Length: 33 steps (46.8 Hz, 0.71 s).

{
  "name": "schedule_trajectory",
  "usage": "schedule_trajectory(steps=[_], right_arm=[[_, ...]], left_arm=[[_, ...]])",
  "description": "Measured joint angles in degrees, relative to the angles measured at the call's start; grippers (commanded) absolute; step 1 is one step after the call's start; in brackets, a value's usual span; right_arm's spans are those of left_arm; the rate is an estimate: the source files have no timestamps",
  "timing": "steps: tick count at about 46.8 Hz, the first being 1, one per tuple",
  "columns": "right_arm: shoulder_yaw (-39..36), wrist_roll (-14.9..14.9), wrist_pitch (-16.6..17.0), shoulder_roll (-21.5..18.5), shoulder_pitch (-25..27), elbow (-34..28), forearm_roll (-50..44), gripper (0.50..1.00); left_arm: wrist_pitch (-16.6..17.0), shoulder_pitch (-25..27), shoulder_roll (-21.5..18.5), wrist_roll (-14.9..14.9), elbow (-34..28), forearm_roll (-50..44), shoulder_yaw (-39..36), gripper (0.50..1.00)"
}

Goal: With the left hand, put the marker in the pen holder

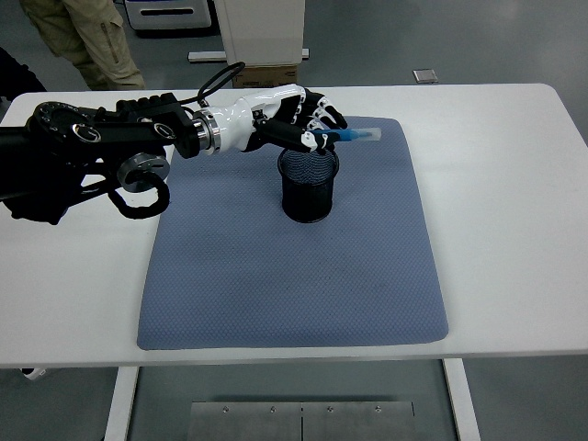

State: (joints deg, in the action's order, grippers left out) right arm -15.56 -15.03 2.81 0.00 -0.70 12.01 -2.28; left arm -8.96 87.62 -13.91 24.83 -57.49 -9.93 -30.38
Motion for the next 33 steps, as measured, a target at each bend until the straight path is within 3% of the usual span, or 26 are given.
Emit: schedule_trajectory(steps=[17, 33], right_arm=[[0.0, 0.0, 0.0, 0.0, 0.0, 0.0, 0.0, 1.0], [0.0, 0.0, 0.0, 0.0, 0.0, 0.0, 0.0, 1.0]], left_arm=[[0.0, -3.3, 0.2, 1.6, 0.7, -3.0, 2.1, 0.5], [-0.3, -5.4, 1.5, 5.7, 0.7, -5.6, 4.3, 0.5]])
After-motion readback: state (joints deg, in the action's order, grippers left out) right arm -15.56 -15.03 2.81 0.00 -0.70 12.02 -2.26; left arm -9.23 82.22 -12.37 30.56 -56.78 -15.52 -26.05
